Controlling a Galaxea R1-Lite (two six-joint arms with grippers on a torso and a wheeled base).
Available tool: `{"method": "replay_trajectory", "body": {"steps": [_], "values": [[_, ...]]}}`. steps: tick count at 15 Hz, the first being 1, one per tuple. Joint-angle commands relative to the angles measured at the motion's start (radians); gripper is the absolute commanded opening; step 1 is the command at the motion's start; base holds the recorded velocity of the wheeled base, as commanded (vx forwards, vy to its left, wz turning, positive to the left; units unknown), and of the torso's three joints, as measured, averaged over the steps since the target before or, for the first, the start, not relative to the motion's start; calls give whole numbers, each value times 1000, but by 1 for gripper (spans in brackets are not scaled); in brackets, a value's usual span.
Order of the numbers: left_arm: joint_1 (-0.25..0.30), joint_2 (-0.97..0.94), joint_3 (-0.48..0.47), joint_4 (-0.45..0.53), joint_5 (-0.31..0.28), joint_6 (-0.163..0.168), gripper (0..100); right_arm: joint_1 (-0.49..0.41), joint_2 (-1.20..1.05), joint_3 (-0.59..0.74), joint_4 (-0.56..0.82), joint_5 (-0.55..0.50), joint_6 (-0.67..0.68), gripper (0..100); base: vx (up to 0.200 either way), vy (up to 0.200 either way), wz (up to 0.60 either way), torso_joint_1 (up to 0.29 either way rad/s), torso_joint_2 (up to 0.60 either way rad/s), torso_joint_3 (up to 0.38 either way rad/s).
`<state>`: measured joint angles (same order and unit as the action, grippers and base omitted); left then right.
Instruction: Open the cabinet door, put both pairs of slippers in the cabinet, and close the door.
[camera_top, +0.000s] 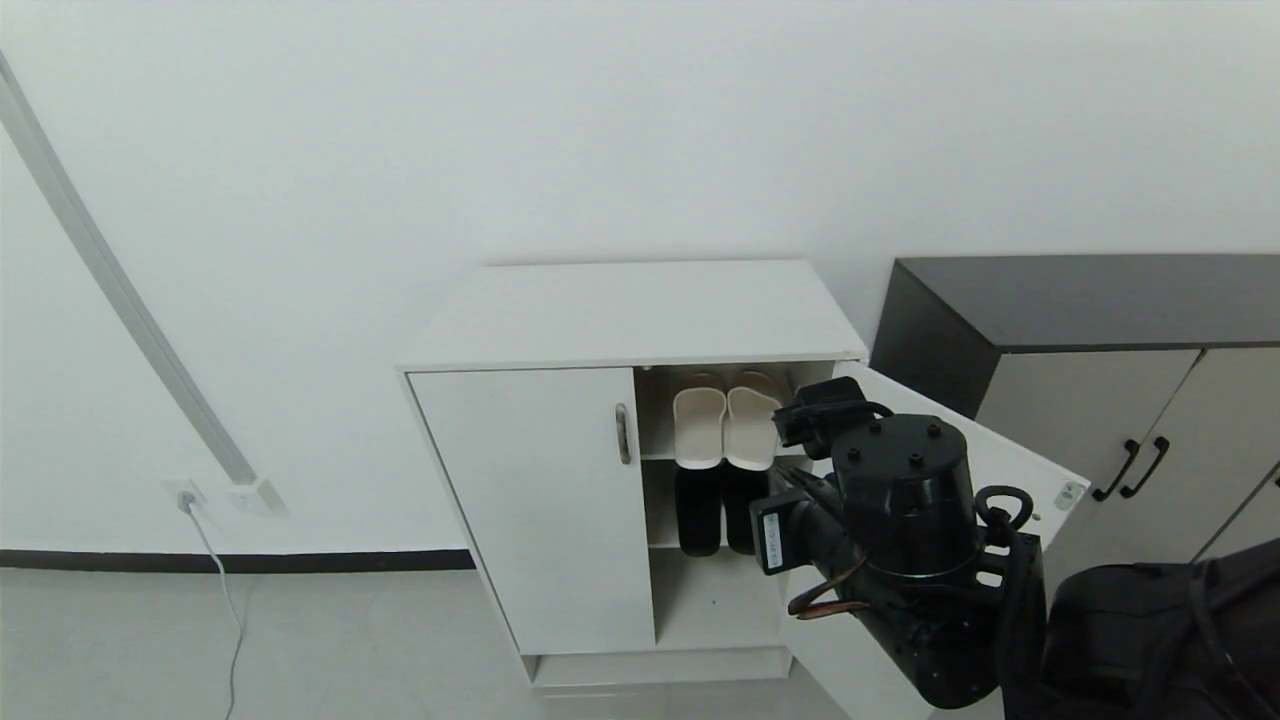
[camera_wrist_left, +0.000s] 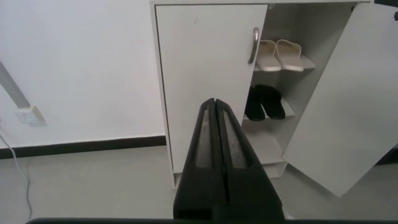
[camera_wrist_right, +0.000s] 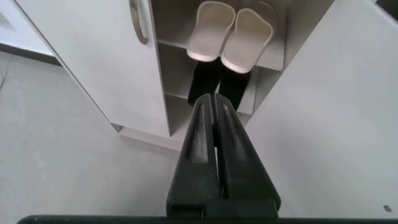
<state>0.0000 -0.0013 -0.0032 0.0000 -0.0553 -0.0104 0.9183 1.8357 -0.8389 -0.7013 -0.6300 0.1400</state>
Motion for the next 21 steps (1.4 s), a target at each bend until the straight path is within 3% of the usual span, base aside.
{"method": "replay_trajectory", "body": {"steps": [1, 11, 18, 21], "values": [[0, 1, 0, 0, 0, 0, 0, 1, -1, 1, -1, 1, 1, 0, 0, 0, 0, 237, -574, -320], [0, 1, 0, 0, 0, 0, 0, -7, -1, 9, -1, 3, -3, 0, 0, 0, 0, 217, -485, -267], [0, 1, 0, 0, 0, 0, 0, -4, 2, 35, -10, 9, -25, 0, 0, 0, 0, 5, -8, -6], [0, 1, 0, 0, 0, -2, 0, -3, 2, 40, -12, 9, -33, 0, 0, 0, -600, 4, -2, 2]]}}
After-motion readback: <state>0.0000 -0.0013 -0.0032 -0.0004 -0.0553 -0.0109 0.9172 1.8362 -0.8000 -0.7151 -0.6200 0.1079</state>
